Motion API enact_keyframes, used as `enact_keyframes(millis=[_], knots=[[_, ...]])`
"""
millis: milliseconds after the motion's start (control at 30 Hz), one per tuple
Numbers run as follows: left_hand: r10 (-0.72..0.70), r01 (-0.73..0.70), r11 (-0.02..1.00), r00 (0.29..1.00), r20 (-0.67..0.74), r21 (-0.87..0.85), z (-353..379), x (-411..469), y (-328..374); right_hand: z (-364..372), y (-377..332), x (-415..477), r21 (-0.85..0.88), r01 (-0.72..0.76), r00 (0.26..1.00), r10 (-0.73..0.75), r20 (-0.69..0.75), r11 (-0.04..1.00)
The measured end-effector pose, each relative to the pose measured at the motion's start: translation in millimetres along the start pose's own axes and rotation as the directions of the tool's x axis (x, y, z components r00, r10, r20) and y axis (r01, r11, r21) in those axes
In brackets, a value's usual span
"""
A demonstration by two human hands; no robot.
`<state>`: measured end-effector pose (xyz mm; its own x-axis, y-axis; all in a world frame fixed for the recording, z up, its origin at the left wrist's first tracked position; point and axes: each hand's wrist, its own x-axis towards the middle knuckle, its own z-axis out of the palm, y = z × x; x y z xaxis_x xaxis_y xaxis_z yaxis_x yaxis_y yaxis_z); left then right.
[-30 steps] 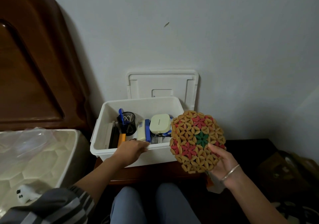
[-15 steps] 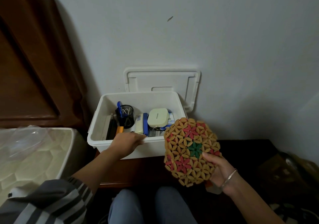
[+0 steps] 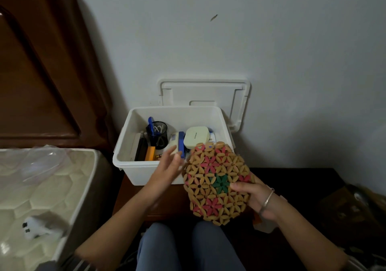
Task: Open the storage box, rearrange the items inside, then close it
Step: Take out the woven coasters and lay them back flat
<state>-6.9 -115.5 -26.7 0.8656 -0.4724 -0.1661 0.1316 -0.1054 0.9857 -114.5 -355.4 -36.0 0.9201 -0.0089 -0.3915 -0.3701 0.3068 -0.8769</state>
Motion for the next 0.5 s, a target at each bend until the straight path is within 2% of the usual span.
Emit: enact_keyframes(millis=[67, 133, 233, 300, 400, 500], knots=[[-0.119, 0.128, 0.990, 0.982, 0.145, -0.059, -1, -16, 2, 10, 0, 7, -0.061, -0.001, 0.998, 0.004, 0.060, 0.998], [-0.124, 0.139, 0.987, 0.978, 0.167, -0.082, -6, -26, -3, 21, 2, 15, -0.126, 0.025, 0.995, -0.013, 0.095, 0.992], [-0.042, 0.048, 0.998, 0.990, 0.131, -0.040, -16, -29, -17, 32, 9, 27, -0.247, 0.101, 0.994, -0.088, 0.066, 0.964], [0.018, -0.022, 0.997, 0.997, 0.071, 0.068, -19, -28, -28, 36, 17, 35, -0.349, 0.163, 0.987, -0.157, 0.045, 0.923], [0.108, -0.100, 0.965, 0.994, -0.018, 0.243, -22, -21, -46, 39, 35, 51, -0.541, 0.258, 0.960, -0.276, 0.049, 0.801], [0.129, -0.101, 0.942, 0.989, -0.067, 0.320, -19, -12, -68, 37, 53, 63, -0.669, 0.286, 0.933, -0.357, 0.032, 0.686]])
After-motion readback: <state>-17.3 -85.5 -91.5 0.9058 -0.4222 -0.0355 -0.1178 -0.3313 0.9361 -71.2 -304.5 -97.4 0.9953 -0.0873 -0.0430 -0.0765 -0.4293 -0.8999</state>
